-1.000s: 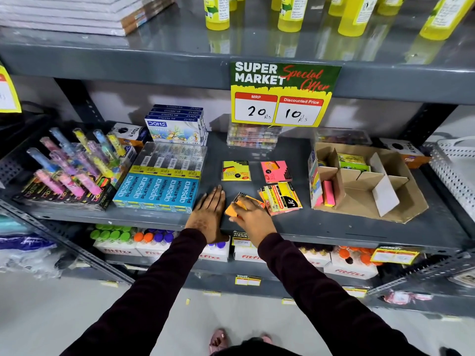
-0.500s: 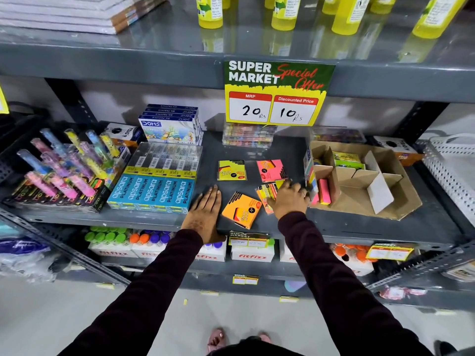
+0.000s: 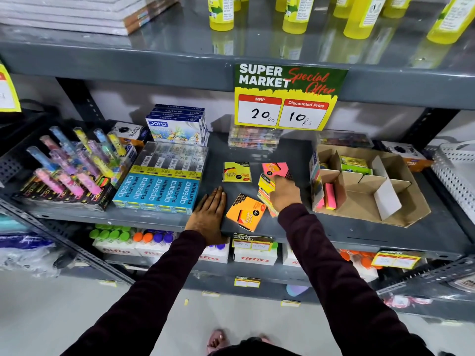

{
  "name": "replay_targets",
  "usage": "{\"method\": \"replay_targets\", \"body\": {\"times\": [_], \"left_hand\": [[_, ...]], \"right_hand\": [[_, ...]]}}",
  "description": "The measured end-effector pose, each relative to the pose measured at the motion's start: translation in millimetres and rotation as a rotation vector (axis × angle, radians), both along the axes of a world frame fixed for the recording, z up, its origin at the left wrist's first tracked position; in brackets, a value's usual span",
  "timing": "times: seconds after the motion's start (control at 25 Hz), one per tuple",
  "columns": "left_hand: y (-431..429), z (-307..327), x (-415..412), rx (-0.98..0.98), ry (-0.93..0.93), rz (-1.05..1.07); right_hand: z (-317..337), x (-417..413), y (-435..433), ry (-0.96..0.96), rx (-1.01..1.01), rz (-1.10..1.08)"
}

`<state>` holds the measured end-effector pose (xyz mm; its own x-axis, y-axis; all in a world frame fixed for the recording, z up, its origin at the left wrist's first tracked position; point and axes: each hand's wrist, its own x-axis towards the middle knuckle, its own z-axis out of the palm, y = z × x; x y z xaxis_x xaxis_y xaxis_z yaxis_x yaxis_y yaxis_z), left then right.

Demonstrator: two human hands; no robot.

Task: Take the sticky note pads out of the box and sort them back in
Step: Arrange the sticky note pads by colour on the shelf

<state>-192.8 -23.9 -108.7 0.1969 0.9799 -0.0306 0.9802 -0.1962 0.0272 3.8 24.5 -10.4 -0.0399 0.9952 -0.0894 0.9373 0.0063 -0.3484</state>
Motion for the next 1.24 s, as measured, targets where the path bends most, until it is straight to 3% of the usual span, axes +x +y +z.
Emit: {"method": "replay_targets", "body": {"times": [0.24, 0.4, 0.72, 0.8, 0.88, 1.04, 1.24], "left_hand": [[1.5, -0.3, -0.4, -0.017, 0.005, -0.012], [2.1, 1.4, -1.1, -0.034, -0.011, -0.017], [2.6, 1.3, -2.2, -0.03, -0.012, -0.024], [0.8, 1.2, -2.2, -0.017, -0.027, -0.024], [0.4, 0.3, -1.8, -0.002, -0.03, -0.024], [0.5, -1.9, -1.4, -0.001, 0.001, -0.019], [0.0, -0.7, -1.9, 0.005, 0.027, -0.029]], "right_hand": [[-9.6, -34.8, 34.8, -0.072, 0.28, 0.27], [-32.0, -53.0, 56.2, -0.179, 0.172, 0.484], [-41.7, -52.3, 53.1, -0.122, 0.061, 0.519], [-31.3, -44.8, 45.1, -0.015, 0.149, 0.419], [-24.2, -27.0, 33.2, 0.045, 0.18, 0.187], [-23.4, 17.4, 5.9, -0.1, -0.131, -0.157], [-19.3, 21.4, 1.1, -0.113, -0.218, -0.202]]}}
